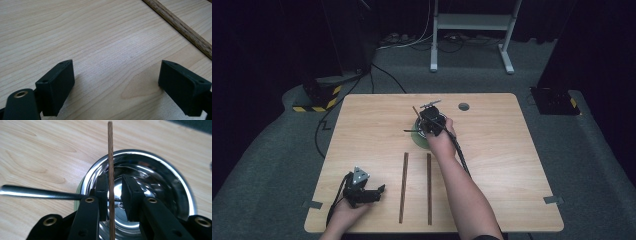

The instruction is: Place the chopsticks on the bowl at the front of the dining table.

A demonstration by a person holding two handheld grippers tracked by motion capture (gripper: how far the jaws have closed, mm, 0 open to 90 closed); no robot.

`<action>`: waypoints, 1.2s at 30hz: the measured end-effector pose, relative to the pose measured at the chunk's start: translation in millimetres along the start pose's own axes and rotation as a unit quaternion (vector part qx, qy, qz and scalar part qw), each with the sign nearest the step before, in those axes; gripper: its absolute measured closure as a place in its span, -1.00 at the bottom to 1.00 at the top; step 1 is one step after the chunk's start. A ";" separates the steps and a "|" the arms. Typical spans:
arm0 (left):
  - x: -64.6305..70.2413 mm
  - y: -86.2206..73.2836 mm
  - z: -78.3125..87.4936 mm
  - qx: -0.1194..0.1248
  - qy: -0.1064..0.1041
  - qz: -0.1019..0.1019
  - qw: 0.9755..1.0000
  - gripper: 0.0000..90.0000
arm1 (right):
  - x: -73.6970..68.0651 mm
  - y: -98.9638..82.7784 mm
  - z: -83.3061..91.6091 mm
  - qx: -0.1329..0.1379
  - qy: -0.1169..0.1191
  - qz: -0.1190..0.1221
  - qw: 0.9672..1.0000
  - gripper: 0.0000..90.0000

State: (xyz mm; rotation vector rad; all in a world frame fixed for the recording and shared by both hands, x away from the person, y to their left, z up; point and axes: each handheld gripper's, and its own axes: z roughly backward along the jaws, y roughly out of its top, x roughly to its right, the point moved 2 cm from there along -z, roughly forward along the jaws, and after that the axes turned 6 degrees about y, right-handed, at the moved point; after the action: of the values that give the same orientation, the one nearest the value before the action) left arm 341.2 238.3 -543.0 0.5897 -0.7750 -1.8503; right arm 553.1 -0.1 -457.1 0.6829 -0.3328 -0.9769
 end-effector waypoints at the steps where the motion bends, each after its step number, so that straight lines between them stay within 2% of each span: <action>1: 0.0 0.0 0.0 0.000 0.000 0.000 1.000 -0.70 | 0.6 -0.9 5.4 0.004 0.000 0.002 1.000 0.67; 3: 0.3 0.0 -0.1 0.001 0.001 0.000 1.000 -0.70 | 3.1 -3.7 16.5 0.014 0.000 -0.003 1.000 0.67; 4: 0.3 0.0 -0.1 0.001 0.001 0.000 1.000 -0.70 | 3.1 -3.7 16.5 0.014 0.000 -0.003 1.000 0.67; 5: 0.3 0.0 -0.2 0.001 0.001 0.000 1.000 -0.70 | 7.3 -9.1 27.5 0.024 0.005 -0.006 1.000 0.67; 7: 0.0 0.0 -0.2 0.001 0.001 -0.002 1.000 -0.70 | 11.6 -17.1 38.0 0.028 0.005 -0.007 1.000 0.67; 8: 0.2 0.0 -0.2 0.001 0.001 0.000 1.000 -0.70 | 11.6 -17.1 38.0 0.028 0.005 -0.007 1.000 0.67; 9: 0.4 0.0 -0.3 0.002 0.001 0.001 1.000 -0.70 | 17.1 -28.7 48.0 0.033 0.007 -0.010 0.999 0.68; 12: -0.2 0.0 0.2 -0.002 0.001 -0.004 1.000 -0.70 | 20.5 -37.2 53.5 0.034 0.004 -0.012 0.999 0.68; 14: 0.0 0.0 0.1 -0.001 0.001 -0.004 1.000 -0.70 | 28.7 -55.7 65.6 0.037 0.006 -0.017 0.999 0.67; 16: 0.0 0.0 0.1 -0.001 0.001 -0.004 1.000 -0.70 | 30.9 -61.1 68.7 0.041 0.006 -0.018 0.999 0.67; 17: 0.0 0.0 0.1 -0.001 0.001 -0.004 1.000 -0.70 | 34.7 -73.3 75.8 0.043 0.009 -0.021 0.999 0.67; 20: 0.0 0.0 0.2 -0.001 0.001 -0.004 1.000 -0.70 | 36.1 -83.2 80.0 0.046 0.012 -0.022 0.999 0.67; 21: 0.0 0.0 0.1 -0.001 0.001 -0.005 1.000 -0.70 | 36.7 -95.8 85.0 0.049 0.018 -0.022 0.998 0.67; 24: 0.0 0.0 0.1 -0.001 0.001 -0.005 1.000 -0.70 | 35.7 -105.6 88.2 0.048 0.021 -0.024 0.998 0.67; 26: 0.2 -0.1 0.3 -0.001 0.002 -0.004 1.000 -0.70 | 32.9 -122.1 91.5 0.047 0.027 -0.021 0.998 0.66; 28: 0.2 -0.1 0.2 -0.001 0.002 -0.004 1.000 -0.70 | 32.0 -126.1 91.8 0.046 0.027 -0.019 0.998 0.67; 30: 0.1 -0.1 0.2 -0.001 0.002 -0.004 1.000 -0.70 | 28.2 -142.8 91.9 0.039 0.025 -0.019 0.999 0.67; 34: 0.1 -0.1 0.2 -0.001 0.002 -0.004 1.000 -0.70 | 22.6 -164.4 89.3 0.027 0.028 -0.021 0.999 0.63; 36: 0.1 -0.1 0.2 -0.001 0.002 -0.004 1.000 -0.70 | 20.6 -169.2 88.4 0.022 0.030 -0.022 0.999 0.62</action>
State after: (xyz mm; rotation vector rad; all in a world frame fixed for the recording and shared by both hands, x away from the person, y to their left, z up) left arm 340.9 238.3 -542.9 0.5951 -0.7691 -1.8569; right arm 406.3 -114.5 -504.3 0.7610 -0.2874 -0.9905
